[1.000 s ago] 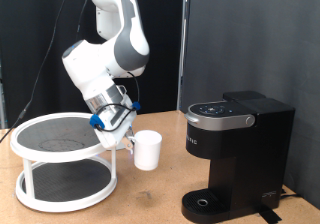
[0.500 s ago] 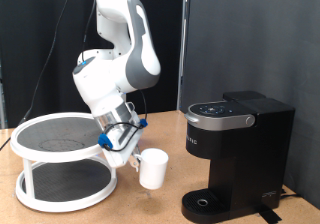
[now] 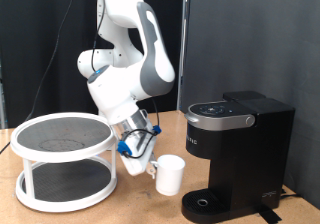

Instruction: Make a cup of coffee with the keurig machine

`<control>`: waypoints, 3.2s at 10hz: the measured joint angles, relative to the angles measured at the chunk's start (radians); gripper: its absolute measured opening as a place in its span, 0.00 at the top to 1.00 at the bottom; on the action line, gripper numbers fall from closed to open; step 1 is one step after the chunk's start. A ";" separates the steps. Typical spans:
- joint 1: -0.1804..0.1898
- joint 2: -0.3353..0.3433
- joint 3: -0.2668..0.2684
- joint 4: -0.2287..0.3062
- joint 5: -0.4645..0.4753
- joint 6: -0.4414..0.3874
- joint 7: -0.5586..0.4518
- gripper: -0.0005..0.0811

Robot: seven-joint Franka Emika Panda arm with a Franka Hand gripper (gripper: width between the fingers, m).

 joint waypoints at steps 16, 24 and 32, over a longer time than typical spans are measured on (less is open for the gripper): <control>0.028 0.101 0.145 0.037 0.204 0.123 -0.112 0.99; 0.028 0.117 0.159 0.042 0.246 0.125 -0.136 0.99; 0.005 0.123 0.140 0.034 0.241 0.106 -0.152 0.13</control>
